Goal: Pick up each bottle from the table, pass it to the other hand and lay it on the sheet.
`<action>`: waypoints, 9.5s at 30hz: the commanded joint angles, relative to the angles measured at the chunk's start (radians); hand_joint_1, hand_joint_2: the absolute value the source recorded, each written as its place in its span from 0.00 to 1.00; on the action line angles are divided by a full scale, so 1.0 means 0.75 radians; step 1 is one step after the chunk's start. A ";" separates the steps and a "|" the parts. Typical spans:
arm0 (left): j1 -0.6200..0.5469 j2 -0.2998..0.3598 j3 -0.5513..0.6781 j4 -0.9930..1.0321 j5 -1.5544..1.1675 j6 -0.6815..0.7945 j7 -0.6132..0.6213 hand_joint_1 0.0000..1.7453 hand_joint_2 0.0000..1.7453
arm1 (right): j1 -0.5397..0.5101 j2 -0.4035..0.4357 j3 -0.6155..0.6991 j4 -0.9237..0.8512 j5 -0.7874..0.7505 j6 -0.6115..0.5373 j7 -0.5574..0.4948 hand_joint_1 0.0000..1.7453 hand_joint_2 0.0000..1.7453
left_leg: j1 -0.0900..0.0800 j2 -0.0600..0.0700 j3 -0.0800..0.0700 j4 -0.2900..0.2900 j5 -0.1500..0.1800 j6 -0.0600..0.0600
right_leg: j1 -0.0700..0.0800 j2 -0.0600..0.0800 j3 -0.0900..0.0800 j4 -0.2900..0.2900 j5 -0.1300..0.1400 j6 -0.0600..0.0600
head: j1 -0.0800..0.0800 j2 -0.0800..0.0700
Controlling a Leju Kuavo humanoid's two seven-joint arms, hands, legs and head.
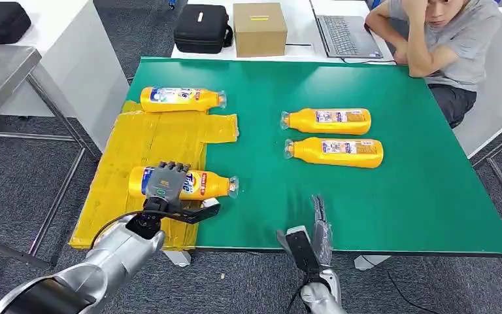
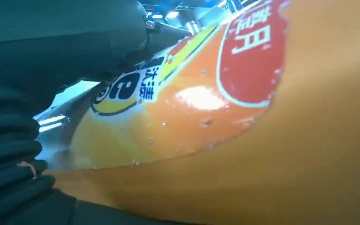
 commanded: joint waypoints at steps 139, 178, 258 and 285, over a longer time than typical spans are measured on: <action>0.522 -0.063 0.109 -0.910 1.430 0.158 -1.256 0.00 1.00 | 0.269 -0.020 0.136 -0.952 -0.032 0.001 -0.002 0.00 1.00 | 0.001 0.000 0.004 0.000 -0.003 -0.003 | 0.001 -0.001 0.004 0.000 -0.004 -0.003 | 0.000 0.000; 0.447 0.001 -0.075 -0.927 1.913 0.288 -1.284 0.00 1.00 | 0.447 0.137 -0.571 -1.385 0.887 0.001 -0.002 0.00 1.00 | 0.001 -0.003 0.004 0.003 -0.005 -0.005 | 0.001 -0.005 0.005 0.003 -0.007 -0.004 | 0.000 0.000; 0.428 -0.117 0.092 -0.723 1.774 0.297 -1.284 0.00 1.00 | 0.314 -0.213 -0.937 -0.675 1.516 0.144 0.566 0.00 1.00 | 0.000 0.000 0.002 0.000 -0.003 -0.003 | 0.001 -0.001 0.003 -0.002 -0.002 -0.002 | 0.000 0.000; 0.397 -0.084 0.034 -0.703 1.804 0.419 -1.284 0.00 1.00 | 0.163 -0.322 -0.800 -0.397 1.457 0.130 0.424 0.00 1.00 | 0.000 0.002 0.003 0.000 -0.003 -0.003 | 0.001 0.001 0.003 -0.001 -0.002 -0.003 | -0.001 0.000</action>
